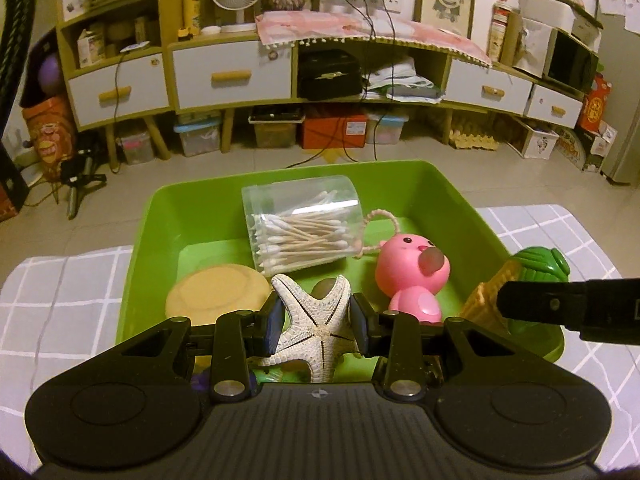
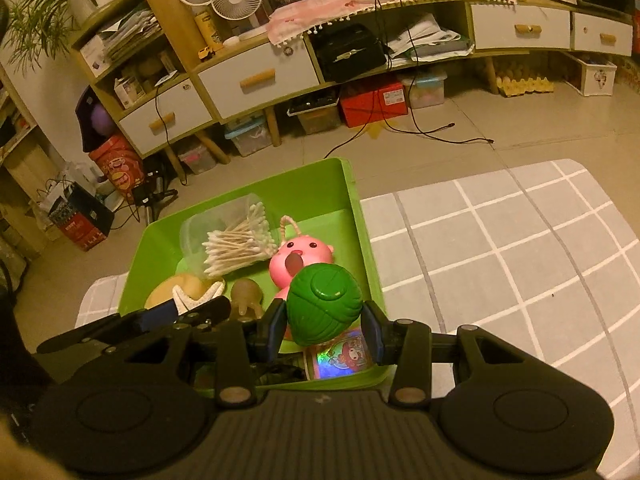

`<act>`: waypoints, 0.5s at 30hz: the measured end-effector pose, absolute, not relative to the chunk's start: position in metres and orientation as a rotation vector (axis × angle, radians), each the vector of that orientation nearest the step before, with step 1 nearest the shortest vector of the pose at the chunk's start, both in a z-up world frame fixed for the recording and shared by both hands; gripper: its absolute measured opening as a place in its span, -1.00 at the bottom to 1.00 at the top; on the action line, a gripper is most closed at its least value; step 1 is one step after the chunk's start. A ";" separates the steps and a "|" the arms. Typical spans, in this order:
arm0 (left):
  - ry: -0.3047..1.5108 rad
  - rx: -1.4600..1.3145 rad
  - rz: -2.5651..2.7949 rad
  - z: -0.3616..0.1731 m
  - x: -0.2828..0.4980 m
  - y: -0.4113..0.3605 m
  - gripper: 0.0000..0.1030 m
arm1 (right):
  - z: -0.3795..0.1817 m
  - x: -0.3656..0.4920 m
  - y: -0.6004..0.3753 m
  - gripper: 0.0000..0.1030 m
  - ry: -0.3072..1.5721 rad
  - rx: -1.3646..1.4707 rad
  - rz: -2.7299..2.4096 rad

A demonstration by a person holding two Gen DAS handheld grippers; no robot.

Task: Organize rigid objects
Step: 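Carry the corn over the green bin with the right tool while the left tool carries the starfish, then open the right tool to drop the corn while the left tool releases the starfish into the bin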

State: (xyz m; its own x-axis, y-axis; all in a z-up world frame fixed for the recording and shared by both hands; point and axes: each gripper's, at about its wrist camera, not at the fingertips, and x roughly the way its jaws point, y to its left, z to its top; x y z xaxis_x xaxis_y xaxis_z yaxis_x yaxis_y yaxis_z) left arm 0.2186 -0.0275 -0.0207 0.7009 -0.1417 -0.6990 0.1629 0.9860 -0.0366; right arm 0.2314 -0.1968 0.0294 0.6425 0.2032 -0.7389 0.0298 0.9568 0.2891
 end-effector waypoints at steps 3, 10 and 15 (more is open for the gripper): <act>0.776 0.024 -0.161 -0.020 0.218 -0.027 -0.22 | 0.029 0.230 -0.199 -0.51 0.876 0.299 0.102; 0.774 0.007 -0.170 -0.016 0.215 -0.026 0.27 | 0.036 0.225 -0.205 -0.32 0.863 0.337 0.092; 0.760 0.001 -0.181 -0.007 0.208 -0.026 0.46 | 0.043 0.216 -0.215 -0.08 0.855 0.385 0.083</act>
State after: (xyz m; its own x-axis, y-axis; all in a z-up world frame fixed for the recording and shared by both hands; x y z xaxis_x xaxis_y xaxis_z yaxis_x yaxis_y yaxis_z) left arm 0.2075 -0.0265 -0.0073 0.7101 -0.1624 -0.6851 0.1633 0.9845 -0.0641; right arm 0.2161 -0.2150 0.0433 0.6577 0.2239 -0.7192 0.0817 0.9280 0.3636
